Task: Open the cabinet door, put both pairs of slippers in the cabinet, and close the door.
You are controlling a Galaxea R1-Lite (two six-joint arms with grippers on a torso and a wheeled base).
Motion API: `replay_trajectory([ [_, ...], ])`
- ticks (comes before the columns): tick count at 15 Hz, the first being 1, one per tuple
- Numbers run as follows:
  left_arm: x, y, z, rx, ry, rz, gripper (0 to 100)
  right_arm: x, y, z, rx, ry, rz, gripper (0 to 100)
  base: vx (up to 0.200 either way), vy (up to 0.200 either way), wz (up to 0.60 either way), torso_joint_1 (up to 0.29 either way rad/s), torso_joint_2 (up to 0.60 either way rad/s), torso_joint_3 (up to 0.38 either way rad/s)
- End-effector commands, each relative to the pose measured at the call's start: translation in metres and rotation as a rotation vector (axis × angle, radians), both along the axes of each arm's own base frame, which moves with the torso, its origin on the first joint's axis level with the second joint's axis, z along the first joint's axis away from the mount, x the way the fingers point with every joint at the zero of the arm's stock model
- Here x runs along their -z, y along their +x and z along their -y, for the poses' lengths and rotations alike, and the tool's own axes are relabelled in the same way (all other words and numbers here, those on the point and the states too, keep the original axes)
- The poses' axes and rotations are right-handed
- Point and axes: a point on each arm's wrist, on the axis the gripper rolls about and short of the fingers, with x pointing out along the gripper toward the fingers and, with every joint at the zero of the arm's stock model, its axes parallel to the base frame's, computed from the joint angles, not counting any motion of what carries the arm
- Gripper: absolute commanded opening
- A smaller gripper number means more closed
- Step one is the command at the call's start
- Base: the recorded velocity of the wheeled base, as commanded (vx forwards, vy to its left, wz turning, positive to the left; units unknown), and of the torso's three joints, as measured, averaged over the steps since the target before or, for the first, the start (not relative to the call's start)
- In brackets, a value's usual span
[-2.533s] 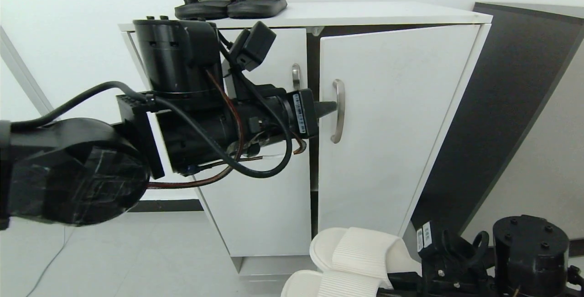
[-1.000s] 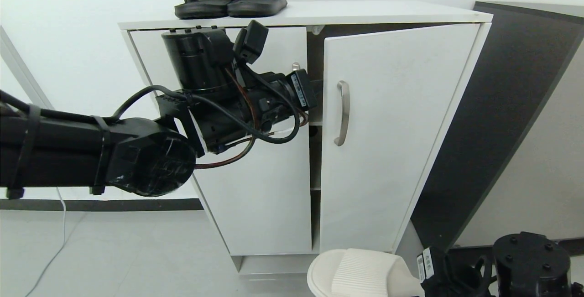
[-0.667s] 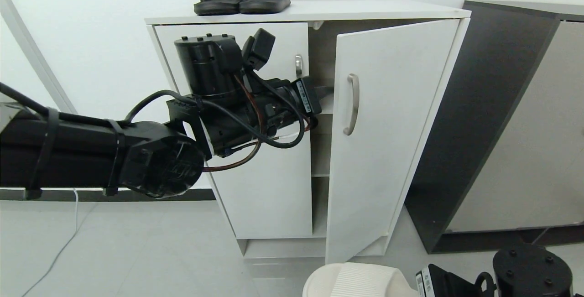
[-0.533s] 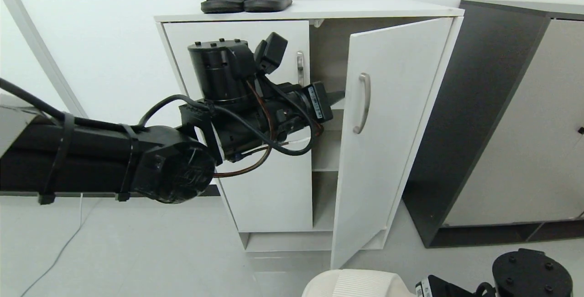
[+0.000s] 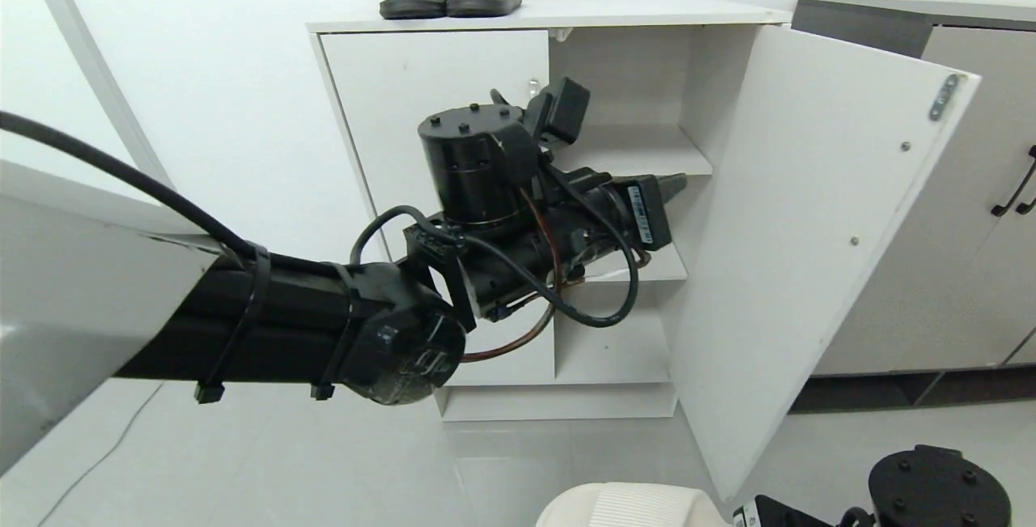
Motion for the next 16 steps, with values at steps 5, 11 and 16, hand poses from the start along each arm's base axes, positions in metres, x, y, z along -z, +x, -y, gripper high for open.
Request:
replay_trajectory([
  [5, -0.026, -0.018, -0.117, -0.301, 0.019, -0.021, 0, -0.004, 0.02, 0.003, 0.091, 0.021, 0.01, 0, 0.0, 0.0, 0.0, 0.0, 0.0, 0.0],
  [11, -0.029, -0.163, -0.24, -0.736, 0.192, -0.094, 0, -0.027, 0.094, -0.015, 0.756, 0.127, 0.049, 0, 0.0, 0.0, 0.0, 0.0, 0.0, 0.0],
  [16, 0.056, -0.246, -0.279, -1.176, 0.296, -0.155, 0, -0.014, 0.116, -0.028, 0.957, 0.078, 0.102, 0, 0.0, 0.0, 0.0, 0.0, 0.0, 0.0],
])
